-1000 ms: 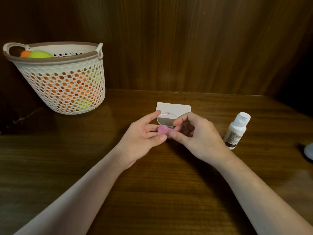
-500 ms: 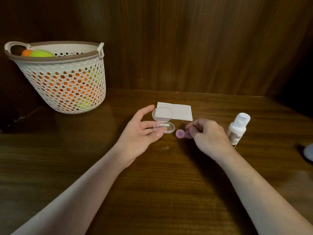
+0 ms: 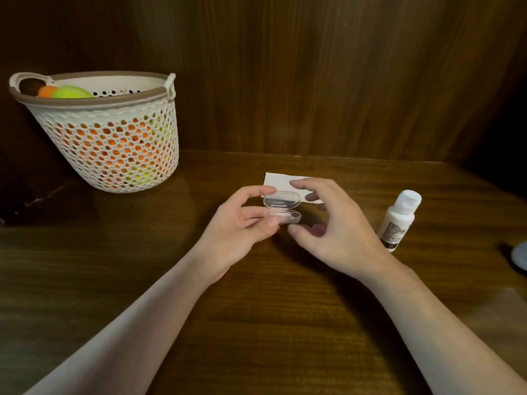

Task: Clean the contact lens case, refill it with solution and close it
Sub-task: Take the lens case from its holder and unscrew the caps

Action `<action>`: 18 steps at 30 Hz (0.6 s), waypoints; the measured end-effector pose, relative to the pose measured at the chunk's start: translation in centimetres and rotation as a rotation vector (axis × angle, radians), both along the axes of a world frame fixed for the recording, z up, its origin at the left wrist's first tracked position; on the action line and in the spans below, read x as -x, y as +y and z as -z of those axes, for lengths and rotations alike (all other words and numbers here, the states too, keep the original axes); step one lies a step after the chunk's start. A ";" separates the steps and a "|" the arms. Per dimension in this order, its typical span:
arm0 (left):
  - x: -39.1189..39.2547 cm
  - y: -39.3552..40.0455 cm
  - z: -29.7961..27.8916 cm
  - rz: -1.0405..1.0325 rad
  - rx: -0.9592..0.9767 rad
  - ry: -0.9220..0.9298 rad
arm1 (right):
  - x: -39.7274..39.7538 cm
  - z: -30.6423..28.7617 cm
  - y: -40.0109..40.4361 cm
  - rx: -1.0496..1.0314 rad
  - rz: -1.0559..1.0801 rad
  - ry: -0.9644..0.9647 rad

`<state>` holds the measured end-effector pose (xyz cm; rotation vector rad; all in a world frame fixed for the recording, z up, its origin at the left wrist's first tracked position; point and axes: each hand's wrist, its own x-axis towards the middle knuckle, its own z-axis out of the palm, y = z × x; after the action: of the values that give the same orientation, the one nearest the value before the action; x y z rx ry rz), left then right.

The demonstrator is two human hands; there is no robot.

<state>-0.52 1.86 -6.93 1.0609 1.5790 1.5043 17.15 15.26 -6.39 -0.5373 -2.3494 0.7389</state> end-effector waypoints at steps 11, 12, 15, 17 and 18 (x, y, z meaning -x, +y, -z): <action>-0.2 0.1 0.1 0.058 -0.040 -0.062 | 0.7 0.2 -0.3 -0.115 0.019 0.061; -0.2 0.1 0.1 0.061 -0.043 -0.064 | 0.7 0.2 -0.3 -0.122 0.022 0.067; -0.1 0.1 0.2 0.073 -0.054 -0.072 | 0.7 0.2 -0.3 -0.131 0.028 0.082; 0.0 0.1 0.3 0.082 -0.061 -0.080 | 0.7 0.1 -0.3 -0.131 0.024 0.093; 0.0 0.1 0.3 0.085 -0.064 -0.085 | 0.7 0.1 -0.3 -0.132 0.022 0.094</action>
<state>-0.52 2.00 -7.27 1.0720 1.4184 1.5310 16.49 14.97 -6.53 -0.4607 -2.2817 0.5811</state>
